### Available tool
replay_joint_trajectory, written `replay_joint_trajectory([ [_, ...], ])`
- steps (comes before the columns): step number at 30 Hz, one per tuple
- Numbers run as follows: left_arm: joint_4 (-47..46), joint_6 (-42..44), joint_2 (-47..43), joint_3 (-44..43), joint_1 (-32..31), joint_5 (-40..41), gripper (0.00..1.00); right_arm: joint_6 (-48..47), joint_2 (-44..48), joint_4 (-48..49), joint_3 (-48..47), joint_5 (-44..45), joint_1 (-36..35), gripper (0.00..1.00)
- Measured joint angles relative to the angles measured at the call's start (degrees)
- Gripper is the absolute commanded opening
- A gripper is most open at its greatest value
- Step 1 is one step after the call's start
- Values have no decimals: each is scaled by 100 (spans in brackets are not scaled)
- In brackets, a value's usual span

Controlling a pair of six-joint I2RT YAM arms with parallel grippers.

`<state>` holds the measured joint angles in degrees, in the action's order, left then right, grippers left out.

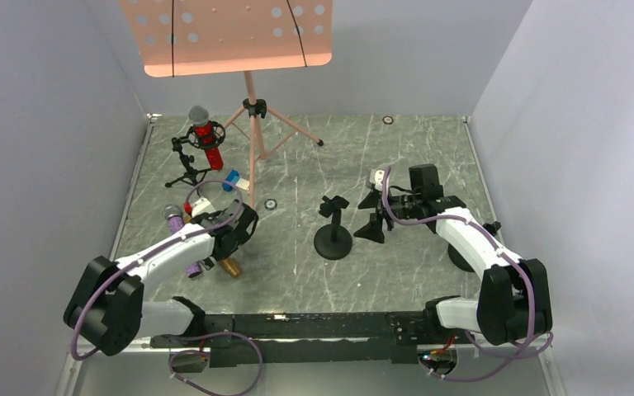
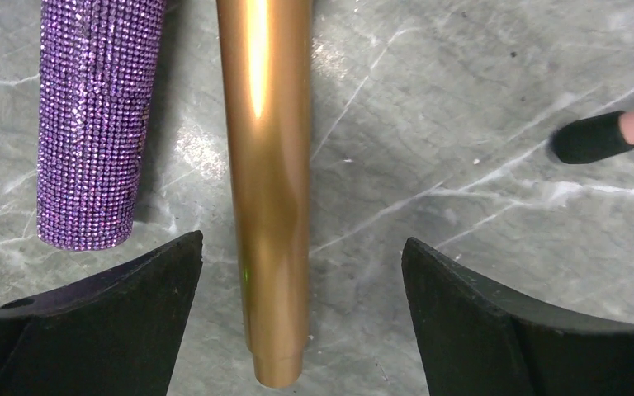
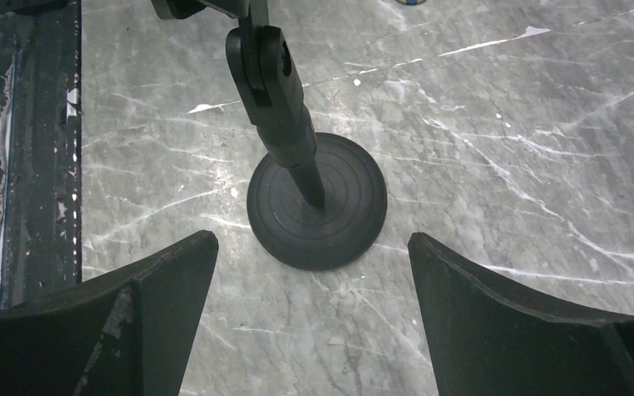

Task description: Attach the microphones to the stand

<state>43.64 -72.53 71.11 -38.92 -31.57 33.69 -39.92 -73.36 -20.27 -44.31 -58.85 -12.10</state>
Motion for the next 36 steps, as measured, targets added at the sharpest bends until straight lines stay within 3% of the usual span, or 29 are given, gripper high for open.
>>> replay_joint_trajectory([
  [11,-160,-81,387,166,76,-98,68,-249,149,-214,-74,-151,299,92],
  [15,-190,-131,490,258,81,-131,70,-323,214,-323,-74,-197,378,93],
  [21,-107,-116,446,245,85,-122,82,-387,299,-376,-74,-310,439,93],
  [27,138,551,-485,61,192,199,87,-428,328,-396,-74,-343,459,93],
  [29,37,920,-911,35,487,216,88,-463,330,-424,-74,-348,459,93],
  [34,-544,2002,-1851,365,2271,-188,86,-509,354,-501,-74,-352,474,93],
  [36,-625,2288,-2061,538,2686,-348,85,-514,400,-507,-74,-372,487,93],
])
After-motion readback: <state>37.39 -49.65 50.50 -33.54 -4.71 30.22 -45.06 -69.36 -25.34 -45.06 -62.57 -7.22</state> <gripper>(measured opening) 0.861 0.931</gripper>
